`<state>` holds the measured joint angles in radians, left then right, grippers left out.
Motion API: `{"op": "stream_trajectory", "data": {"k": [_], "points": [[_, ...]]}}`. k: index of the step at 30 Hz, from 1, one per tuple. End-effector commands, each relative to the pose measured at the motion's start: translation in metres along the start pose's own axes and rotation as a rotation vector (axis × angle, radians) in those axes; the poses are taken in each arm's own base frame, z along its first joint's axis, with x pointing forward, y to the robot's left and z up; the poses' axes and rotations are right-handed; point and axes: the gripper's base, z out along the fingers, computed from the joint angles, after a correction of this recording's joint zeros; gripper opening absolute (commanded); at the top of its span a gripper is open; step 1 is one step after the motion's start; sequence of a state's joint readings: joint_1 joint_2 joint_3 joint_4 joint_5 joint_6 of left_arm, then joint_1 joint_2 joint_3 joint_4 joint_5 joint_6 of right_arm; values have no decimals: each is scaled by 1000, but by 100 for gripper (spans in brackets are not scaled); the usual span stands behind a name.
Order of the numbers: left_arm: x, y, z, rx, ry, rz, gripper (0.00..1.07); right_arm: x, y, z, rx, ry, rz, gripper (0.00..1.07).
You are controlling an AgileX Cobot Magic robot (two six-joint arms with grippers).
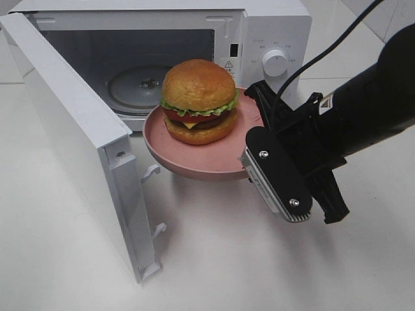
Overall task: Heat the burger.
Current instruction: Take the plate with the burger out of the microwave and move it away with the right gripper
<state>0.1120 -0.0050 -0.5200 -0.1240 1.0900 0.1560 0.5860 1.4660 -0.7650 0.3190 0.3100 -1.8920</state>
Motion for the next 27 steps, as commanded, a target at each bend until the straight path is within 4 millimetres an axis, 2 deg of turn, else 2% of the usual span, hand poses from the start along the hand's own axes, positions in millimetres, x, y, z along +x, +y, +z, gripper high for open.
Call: {"op": "stream_trajectory", "data": {"k": [1,15,27], "points": [[0,-1,-2,-1,-35,-5,98,0,-3,-14,94,16,11,0],[0,-1,-2,-1,-35,-5,98,-4,41,-47,134,27,88,0],[0,-1,-2,-1,-35,-5,98,-4,64,-72,182,64,137,0]]}}
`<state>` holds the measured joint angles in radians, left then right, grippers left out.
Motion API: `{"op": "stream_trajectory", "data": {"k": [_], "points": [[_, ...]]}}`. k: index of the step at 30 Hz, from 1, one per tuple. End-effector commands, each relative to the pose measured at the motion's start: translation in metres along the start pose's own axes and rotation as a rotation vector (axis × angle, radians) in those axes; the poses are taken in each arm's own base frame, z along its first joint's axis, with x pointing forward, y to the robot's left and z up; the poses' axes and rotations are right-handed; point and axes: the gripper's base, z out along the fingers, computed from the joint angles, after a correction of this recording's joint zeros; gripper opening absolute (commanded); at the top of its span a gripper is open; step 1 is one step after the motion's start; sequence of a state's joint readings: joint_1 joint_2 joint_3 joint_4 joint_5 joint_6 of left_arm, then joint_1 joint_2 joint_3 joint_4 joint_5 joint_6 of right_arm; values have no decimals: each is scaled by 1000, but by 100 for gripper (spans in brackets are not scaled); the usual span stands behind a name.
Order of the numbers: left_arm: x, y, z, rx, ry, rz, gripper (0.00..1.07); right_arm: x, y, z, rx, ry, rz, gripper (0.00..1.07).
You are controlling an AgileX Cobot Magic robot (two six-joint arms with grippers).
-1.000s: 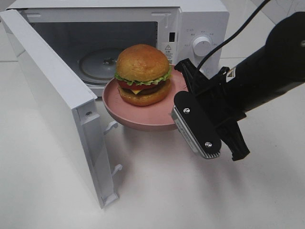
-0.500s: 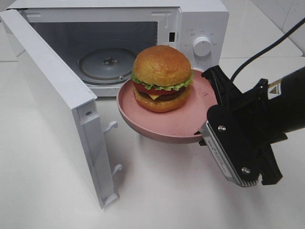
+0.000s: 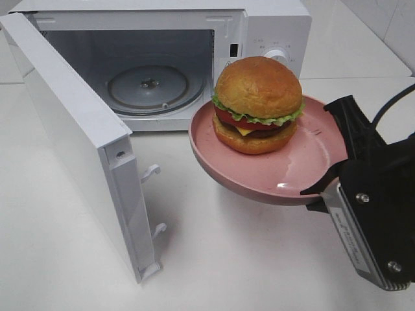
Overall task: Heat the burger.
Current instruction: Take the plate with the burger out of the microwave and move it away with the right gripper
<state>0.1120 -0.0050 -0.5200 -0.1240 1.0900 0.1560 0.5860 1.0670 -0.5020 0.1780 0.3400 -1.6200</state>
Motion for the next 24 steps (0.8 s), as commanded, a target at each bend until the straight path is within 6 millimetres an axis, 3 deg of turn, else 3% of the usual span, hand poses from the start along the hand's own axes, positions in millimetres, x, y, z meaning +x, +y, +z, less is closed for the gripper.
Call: {"op": "stream_trajectory", "data": {"k": [1,16,24], "points": [[0,-1,-2,-1,-35,-5,98,2,0,-16,91,21,10,0],[0,-1,-2,-1,-35,-5,98,12,22,-50,103,133,91,0],[0,-1,-2,-1,-35,-5,98,25,30,-57,90,270,302,0]]}}
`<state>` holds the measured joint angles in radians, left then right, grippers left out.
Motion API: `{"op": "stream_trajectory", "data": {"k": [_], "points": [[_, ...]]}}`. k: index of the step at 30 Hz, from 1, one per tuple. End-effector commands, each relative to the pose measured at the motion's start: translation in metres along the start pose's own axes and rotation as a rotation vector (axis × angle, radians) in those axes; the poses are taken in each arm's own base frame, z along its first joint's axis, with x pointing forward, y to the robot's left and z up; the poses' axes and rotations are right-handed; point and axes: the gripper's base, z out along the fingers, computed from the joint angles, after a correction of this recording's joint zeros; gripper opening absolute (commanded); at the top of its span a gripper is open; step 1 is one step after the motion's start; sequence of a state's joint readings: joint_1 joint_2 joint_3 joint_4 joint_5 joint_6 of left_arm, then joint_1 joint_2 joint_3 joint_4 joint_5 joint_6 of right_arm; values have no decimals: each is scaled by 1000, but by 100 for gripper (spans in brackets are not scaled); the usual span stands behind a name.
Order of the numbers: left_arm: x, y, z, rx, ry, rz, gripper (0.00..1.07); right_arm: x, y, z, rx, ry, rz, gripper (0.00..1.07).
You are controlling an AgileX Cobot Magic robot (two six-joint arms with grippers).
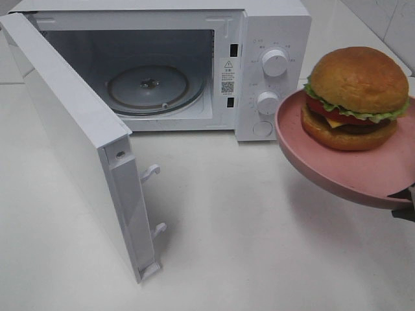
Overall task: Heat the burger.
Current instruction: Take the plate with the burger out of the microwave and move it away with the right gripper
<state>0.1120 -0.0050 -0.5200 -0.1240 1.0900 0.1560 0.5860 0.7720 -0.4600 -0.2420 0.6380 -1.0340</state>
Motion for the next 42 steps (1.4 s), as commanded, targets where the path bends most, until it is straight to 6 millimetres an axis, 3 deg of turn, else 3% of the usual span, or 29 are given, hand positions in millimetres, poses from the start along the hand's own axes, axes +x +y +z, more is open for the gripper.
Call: {"op": "stream_trajectory", "data": {"k": [1,29,42], "points": [[0,-1,-2,-1,-35,-5,98,5,-5,-3,65,40,94,0],[0,-1,-2,-1,-35,-5,98,35,0,-7,126,393,679,1],[0,-1,-2,-1,-35,-5,98,37,-4,29,145,647,967,1]]}}
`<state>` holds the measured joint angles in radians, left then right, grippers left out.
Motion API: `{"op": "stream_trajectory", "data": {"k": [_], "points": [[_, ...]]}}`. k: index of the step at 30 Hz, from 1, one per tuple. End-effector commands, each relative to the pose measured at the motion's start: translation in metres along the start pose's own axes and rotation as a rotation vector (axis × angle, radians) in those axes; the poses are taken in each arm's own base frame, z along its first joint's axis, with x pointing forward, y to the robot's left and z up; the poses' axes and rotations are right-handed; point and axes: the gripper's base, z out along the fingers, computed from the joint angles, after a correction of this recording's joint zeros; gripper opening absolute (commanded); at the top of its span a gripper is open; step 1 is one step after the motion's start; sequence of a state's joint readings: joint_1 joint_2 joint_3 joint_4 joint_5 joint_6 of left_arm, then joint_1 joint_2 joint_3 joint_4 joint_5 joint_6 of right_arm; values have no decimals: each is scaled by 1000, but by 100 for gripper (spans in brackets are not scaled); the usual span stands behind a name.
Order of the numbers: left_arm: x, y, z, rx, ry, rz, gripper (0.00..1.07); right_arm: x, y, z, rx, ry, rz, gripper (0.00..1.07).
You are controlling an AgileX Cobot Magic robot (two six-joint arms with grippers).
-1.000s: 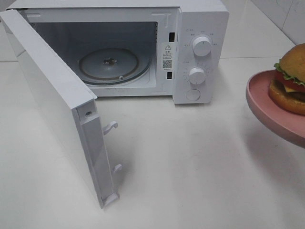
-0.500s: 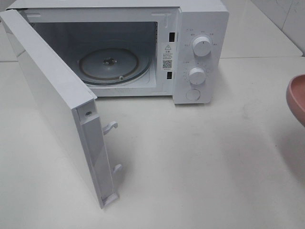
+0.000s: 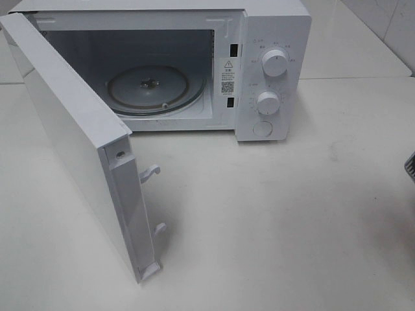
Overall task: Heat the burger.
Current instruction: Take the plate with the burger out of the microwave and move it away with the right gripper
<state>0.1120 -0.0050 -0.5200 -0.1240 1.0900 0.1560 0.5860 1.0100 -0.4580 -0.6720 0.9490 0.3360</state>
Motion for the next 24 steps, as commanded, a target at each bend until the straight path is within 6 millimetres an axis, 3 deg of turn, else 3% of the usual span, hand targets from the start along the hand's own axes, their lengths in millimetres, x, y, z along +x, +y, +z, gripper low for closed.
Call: {"op": "stream_trajectory", "data": {"k": [1,8,24], "points": [[0,-1,-2,-1,-35,-5,98,-3,-6,2,74,6,15,1],[0,-1,-2,-1,-35,-5,98,-11,1,15,96,80,148,2],[0,-1,-2,-1,-35,-5,98,-28,19,48,150,166,207,4]]}}
